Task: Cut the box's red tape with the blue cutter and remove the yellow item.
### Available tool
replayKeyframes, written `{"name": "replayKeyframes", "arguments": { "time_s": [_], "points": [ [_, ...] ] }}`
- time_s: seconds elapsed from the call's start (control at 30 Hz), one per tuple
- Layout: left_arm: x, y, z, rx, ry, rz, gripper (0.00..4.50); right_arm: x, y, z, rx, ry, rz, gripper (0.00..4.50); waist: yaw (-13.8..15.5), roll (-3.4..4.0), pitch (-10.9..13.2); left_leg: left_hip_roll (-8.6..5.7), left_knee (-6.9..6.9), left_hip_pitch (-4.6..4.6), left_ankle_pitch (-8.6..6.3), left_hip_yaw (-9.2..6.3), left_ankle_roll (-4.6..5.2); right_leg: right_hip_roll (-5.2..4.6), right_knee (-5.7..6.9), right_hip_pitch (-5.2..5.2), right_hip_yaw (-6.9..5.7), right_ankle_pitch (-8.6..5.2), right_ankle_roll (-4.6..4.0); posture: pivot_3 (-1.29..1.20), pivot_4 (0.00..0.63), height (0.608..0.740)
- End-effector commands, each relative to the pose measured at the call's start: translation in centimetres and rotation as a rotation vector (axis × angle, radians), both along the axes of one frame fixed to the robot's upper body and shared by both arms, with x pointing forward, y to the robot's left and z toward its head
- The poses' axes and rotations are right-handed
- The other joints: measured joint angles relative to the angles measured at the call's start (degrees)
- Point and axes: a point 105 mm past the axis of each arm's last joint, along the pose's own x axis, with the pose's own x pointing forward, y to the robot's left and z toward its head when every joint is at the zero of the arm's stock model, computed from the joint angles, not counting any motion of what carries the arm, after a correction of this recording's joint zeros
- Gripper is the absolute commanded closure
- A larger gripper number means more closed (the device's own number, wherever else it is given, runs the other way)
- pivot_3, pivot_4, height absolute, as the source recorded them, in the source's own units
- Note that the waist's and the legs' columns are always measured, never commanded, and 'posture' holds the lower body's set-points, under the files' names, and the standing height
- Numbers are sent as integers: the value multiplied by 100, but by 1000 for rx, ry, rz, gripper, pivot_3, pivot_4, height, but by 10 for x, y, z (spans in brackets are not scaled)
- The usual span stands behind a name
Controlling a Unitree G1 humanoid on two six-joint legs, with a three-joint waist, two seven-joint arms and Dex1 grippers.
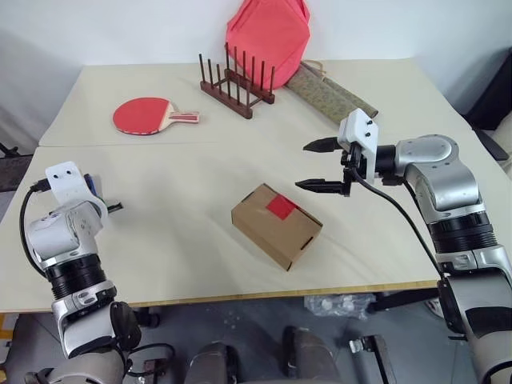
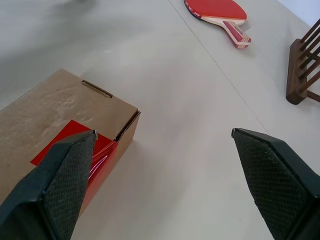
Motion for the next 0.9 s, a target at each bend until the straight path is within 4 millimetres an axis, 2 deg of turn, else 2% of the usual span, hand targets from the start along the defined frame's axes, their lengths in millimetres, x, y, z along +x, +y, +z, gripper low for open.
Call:
{"name": "replayKeyframes", "arguments": {
  "time_s": [0.03, 0.1, 0.2, 0.3, 0.43, 0.53, 0.67, 0.8, 0.9],
  "points": [
    [-8, -8, -15, -11, 90, -109, 4074, -3, 0, 20, 23, -72, 11, 0, -1, 0, 0, 0, 0, 0, 0, 2, -1, 0, 0, -2, 1, 0, 0, 0, 150, 740],
    [-7, -15, -11, -3, 91, -200, 4074, -4, 0, 21, 23, -74, 14, 0, 18, 0, 0, 0, -1, -3, -1, 4, -1, 0, 4, -9, 4, 0, 0, 0, 150, 740],
    [-8, -26, 9, 11, 10, -416, 4074, -7, 1, 23, 20, -78, 30, 0, 30, 0, 0, -1, -1, -8, -1, 5, -2, -2, 4, -14, 6, 0, -1, 0, 150, 740],
    [-21, -49, 25, 84, -34, -729, 4074, -13, 5, 23, -4, -79, 49, 0, 27, -1, 1, 1, -1, -26, -4, 11, -7, -3, 20, -48, 13, -1, -3, 0, 150, 740],
    [-44, -71, 23, 129, -38, -993, 4074, -16, 12, 26, -12, -75, 46, 0, 40, -2, 3, 5, -2, -45, -9, 16, -15, -2, 25, -75, 12, -8, -14, 0, 150, 740],
    [-78, -97, 13, 141, -16, -1298, 4074, -32, 32, 29, -11, -71, 99, 0, 6, 2, 5, 13, -4, -46, -20, 28, -25, -2, 25, -84, 7, -14, -26, 0, 150, 740],
    [-98, -119, 11, 210, -42, -1585, 4074, -57, 59, 24, -40, -45, 184, 0, 29, 3, 5, 45, -2, -47, -29, 47, -33, 8, 24, -92, -34, -37, -65, 0, 150, 740],
    [-95, -120, 4, 327, -10, -1684, 4074, -81, 83, 14, -83, -28, 280, 0, 50, 3, 5, 61, 4, -45, -28, 52, -38, 13, 32, -92, -59, -50, -90, 0, 150, 740],
    [-99, -129, -1, 359, 4, -1790, 4074, -105, 106, -4, -127, 1, 375, 0, 45, 2, 5, 59, 6, -45, -28, 63, -33, 10, 32, -92, -66, -50, -90, 0, 150, 740]
  ]
}}
